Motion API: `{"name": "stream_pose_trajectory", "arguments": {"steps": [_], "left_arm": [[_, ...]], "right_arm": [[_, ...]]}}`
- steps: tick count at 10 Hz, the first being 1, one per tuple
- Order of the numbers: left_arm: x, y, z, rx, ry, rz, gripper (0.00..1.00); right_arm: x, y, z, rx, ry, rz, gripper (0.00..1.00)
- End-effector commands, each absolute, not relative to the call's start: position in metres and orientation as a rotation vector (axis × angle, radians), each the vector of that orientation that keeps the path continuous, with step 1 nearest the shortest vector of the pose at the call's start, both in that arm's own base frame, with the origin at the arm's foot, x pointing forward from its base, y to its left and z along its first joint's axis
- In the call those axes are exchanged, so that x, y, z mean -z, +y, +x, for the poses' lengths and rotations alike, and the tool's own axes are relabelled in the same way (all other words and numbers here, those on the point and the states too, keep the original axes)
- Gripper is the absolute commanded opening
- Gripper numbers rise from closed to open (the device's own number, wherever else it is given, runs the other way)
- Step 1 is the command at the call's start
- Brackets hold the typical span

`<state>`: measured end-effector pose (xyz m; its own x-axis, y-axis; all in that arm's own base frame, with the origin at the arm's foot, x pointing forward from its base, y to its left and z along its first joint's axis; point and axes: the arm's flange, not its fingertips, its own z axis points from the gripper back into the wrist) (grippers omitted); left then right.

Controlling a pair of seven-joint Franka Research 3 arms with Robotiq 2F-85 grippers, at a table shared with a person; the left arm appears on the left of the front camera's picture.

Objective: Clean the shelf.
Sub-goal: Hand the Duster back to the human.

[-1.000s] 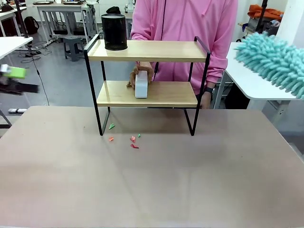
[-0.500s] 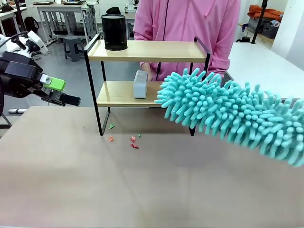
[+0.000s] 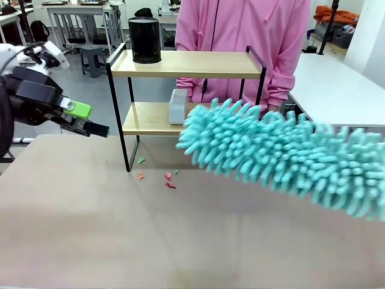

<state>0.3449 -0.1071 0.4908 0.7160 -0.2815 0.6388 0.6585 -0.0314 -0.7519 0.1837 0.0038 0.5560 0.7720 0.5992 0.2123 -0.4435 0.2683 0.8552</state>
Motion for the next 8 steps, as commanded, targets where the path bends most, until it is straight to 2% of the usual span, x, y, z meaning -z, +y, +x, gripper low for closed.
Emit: {"name": "stream_pose_trajectory", "arguments": {"steps": [1, 5, 6, 8], "left_arm": [[-0.488, -0.124, 0.360, 0.795, -0.346, -1.469, 1.00], [-0.480, -0.146, 0.390, 0.833, -0.207, -1.493, 1.00], [-0.474, -0.153, 0.397, 0.825, -0.178, -1.488, 1.00], [-0.460, -0.173, 0.403, 0.840, -0.069, -1.502, 1.00]], "right_arm": [[-0.571, 0.015, 0.245, -0.689, 0.229, 1.044, 0.11], [-0.556, 0.075, 0.304, -0.936, 0.537, 0.969, 0.11], [-0.557, 0.083, 0.313, -0.991, 0.614, 0.901, 0.11], [-0.557, 0.100, 0.326, -0.983, 0.623, 0.863, 0.11]]}}
